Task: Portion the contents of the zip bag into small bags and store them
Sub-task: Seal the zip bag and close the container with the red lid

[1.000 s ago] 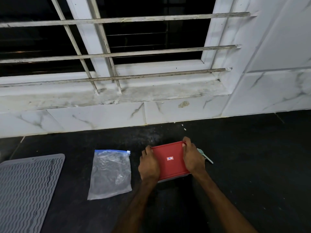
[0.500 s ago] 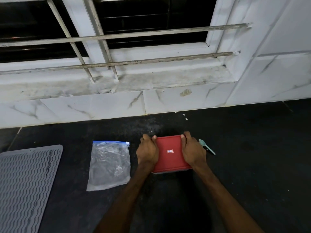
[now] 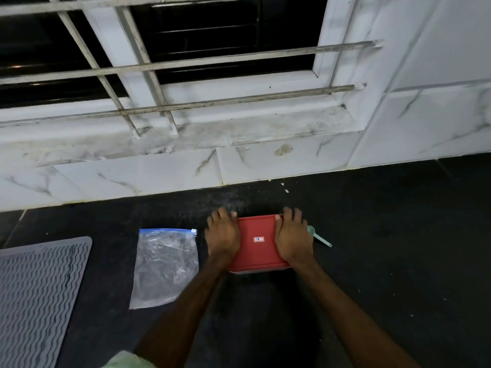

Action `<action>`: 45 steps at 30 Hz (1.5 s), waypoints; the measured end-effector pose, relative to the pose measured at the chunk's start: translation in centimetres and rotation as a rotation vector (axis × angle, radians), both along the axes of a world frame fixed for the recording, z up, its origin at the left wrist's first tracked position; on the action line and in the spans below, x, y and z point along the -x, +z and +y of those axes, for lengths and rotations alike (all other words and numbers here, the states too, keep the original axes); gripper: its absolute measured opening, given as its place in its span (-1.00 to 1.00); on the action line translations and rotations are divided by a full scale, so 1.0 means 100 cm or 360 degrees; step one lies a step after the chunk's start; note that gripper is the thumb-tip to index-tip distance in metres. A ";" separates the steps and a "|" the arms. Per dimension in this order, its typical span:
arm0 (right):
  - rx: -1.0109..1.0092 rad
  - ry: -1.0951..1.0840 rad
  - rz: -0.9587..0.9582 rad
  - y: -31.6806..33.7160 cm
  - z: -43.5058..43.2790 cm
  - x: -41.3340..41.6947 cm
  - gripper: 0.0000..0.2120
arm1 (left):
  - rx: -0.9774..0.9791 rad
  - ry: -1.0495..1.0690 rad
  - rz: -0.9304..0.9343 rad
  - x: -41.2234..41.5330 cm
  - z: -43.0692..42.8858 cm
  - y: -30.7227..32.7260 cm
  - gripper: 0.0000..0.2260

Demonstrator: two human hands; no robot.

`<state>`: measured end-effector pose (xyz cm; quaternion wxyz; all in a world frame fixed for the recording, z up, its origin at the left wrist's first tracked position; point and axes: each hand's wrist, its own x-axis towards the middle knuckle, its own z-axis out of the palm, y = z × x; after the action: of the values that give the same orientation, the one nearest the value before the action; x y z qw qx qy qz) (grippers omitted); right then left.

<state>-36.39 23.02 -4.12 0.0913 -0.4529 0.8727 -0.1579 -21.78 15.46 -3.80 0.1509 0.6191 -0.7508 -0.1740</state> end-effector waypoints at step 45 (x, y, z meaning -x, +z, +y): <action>-0.0350 0.0038 -0.0252 -0.024 0.058 0.081 -0.83 | -0.0350 -0.0150 0.0283 -0.023 0.025 -0.008 -0.41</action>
<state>-44.51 28.82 -6.51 0.2107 -0.4366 0.8694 -0.0955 -19.47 17.93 -4.62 0.1397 0.5781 -0.7391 -0.3162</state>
